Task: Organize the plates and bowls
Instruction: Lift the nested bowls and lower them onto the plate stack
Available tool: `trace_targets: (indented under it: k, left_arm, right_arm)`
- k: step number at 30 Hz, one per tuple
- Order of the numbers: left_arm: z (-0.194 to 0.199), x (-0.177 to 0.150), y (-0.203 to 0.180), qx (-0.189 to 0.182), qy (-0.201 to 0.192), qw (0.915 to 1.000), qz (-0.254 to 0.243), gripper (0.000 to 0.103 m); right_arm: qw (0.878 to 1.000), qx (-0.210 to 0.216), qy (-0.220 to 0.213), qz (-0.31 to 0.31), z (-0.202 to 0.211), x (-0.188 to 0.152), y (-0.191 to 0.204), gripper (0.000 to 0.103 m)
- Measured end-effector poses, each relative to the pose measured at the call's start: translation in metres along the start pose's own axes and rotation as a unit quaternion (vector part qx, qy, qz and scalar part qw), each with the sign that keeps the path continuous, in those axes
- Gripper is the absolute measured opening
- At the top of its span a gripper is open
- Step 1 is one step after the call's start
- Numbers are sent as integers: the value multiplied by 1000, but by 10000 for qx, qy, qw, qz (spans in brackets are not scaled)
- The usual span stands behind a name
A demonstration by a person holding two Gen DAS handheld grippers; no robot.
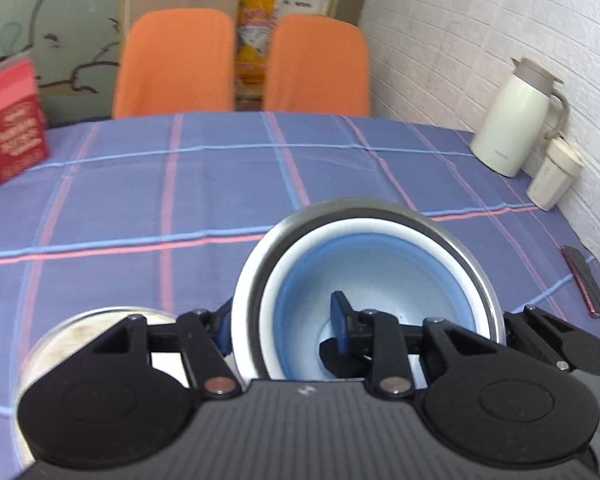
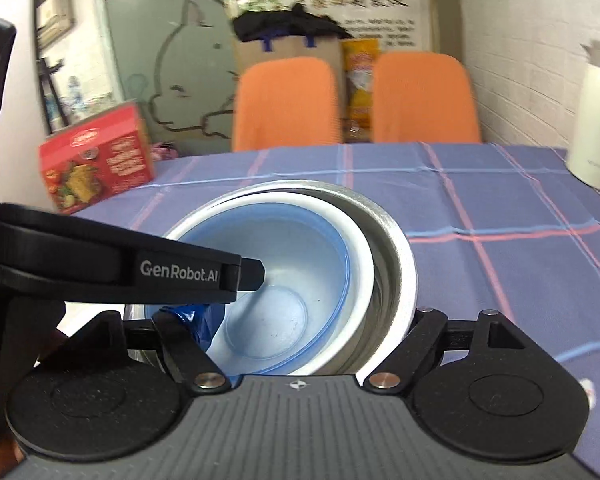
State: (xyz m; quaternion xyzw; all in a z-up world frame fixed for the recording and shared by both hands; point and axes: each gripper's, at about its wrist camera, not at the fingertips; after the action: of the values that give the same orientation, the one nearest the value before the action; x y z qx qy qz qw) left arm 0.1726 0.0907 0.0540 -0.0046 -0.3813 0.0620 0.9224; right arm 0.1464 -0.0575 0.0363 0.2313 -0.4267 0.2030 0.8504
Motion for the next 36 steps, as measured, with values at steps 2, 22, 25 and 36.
trace_targets:
  k: [2, 22, 25, 36]
  left_arm:
    - [11, -7, 24, 257, -17, 9996, 124, 30]
    - [22, -69, 132, 258, 18, 9938, 1077, 83]
    - [34, -68, 130, 432, -237, 9941, 967, 86]
    - [64, -62, 133, 923, -807, 9856, 1166, 100]
  right_arm:
    - [9996, 281, 19, 99, -8, -1, 21, 67]
    - [9917, 621, 728, 854, -57, -32, 101, 67]
    - [9923, 464, 609, 976, -52, -30, 103, 67]
    - [9996, 124, -3, 236, -15, -19, 61, 67]
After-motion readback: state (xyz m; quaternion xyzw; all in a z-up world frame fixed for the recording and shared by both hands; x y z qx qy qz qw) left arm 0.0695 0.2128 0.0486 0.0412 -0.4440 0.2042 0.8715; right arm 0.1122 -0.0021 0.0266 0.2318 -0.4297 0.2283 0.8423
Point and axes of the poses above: each gripper's, at about its wrist camera, not at the fingertips, and z roughly against the way its jaws point, y to its left, x to its top, and after that the axes turned 9 degrees about x, right-handed
